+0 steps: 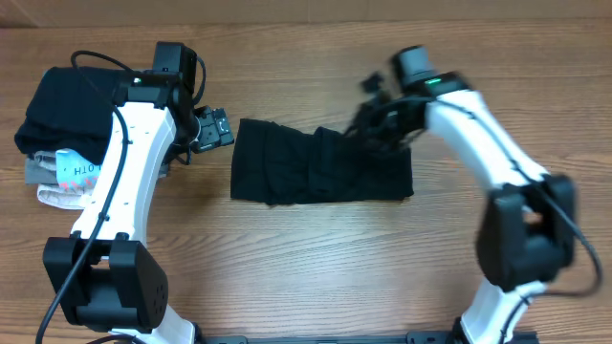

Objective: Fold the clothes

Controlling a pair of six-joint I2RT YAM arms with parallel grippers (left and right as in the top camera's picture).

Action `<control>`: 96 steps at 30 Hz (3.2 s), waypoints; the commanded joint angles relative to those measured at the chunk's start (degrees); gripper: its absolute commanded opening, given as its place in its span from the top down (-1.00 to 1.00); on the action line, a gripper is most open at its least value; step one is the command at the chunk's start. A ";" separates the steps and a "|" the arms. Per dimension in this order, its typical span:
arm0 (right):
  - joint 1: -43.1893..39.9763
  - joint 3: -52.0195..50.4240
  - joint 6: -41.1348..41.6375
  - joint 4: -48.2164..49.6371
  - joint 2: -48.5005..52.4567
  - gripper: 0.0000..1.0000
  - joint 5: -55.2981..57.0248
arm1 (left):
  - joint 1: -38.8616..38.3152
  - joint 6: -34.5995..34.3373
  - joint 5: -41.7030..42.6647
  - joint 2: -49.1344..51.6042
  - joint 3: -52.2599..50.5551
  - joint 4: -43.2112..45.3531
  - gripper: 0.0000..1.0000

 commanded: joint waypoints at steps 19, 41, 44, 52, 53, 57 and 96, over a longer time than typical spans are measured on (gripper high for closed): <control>-13.16 -18.51 -4.46 9.62 -5.14 -0.18 17.18 | 0.24 0.68 -0.70 0.50 -0.13 -0.15 -1.00; -10.21 -30.36 -4.42 26.58 -4.83 0.15 8.33 | 0.24 0.68 -0.70 0.50 -0.13 -0.15 -1.00; -10.21 -30.36 -4.02 26.60 -4.83 0.34 10.69 | 0.24 0.68 -0.70 0.50 -0.13 -0.15 -0.99; -13.68 -27.50 -3.82 23.82 -4.85 0.93 12.35 | 0.24 0.68 -0.72 0.50 -0.13 -0.15 -1.00; -15.08 -25.90 -3.82 21.73 -4.85 0.93 12.33 | 0.24 0.68 -0.70 0.50 -0.13 -0.15 -0.99; -22.43 -15.41 -3.87 8.83 -4.87 0.93 12.57 | 0.24 0.68 -0.70 0.50 -0.13 -0.15 -1.00; 12.90 -1.27 5.07 -1.03 -2.86 0.92 24.87 | 0.24 0.68 -0.70 0.50 -0.13 -0.15 -1.00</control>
